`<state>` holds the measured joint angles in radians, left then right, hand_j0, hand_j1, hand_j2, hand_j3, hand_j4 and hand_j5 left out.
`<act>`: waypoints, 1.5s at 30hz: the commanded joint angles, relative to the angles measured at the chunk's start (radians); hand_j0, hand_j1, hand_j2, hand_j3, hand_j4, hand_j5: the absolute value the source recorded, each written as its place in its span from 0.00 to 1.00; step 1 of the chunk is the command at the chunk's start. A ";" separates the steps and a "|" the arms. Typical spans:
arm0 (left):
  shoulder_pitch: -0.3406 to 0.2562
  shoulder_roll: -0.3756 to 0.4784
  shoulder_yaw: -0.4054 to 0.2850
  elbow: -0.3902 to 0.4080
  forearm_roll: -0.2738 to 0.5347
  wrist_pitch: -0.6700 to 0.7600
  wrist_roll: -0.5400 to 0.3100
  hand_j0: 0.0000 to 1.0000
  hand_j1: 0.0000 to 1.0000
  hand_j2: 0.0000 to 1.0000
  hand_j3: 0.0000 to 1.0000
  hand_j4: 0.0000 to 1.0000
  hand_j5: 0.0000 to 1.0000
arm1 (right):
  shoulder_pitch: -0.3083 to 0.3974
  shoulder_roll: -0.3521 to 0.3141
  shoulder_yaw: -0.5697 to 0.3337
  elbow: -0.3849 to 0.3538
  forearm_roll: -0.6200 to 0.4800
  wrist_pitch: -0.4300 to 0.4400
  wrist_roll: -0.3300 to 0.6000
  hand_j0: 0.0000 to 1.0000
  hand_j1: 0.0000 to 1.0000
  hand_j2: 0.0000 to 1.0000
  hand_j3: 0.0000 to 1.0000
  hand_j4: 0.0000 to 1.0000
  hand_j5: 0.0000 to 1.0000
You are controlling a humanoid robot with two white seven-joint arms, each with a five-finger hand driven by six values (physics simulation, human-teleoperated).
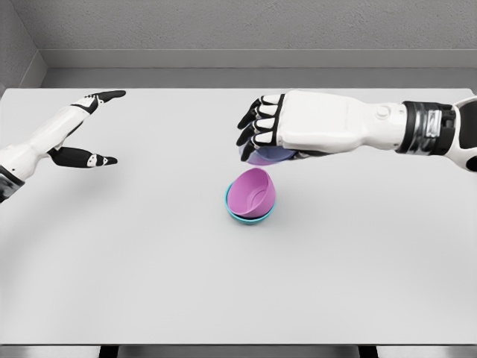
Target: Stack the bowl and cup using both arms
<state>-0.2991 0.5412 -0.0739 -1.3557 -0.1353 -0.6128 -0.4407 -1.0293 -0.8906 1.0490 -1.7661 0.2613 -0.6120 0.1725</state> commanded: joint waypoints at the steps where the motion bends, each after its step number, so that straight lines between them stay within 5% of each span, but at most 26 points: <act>1: 0.000 -0.004 0.000 0.000 0.008 0.002 0.000 1.00 1.00 1.00 1.00 1.00 1.00 | 0.000 0.002 -0.001 -0.001 -0.007 0.001 -0.002 0.66 0.66 0.66 0.66 0.66 0.66; 45: -0.006 -0.004 0.000 0.030 0.008 0.002 -0.001 1.00 1.00 1.00 1.00 1.00 1.00 | -0.020 -0.010 0.002 -0.001 0.012 0.001 -0.002 0.73 0.73 0.73 0.73 0.73 0.73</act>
<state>-0.3068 0.5362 -0.0739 -1.3269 -0.1353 -0.6127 -0.4408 -1.0492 -0.8993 1.0520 -1.7671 0.2801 -0.6120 0.1711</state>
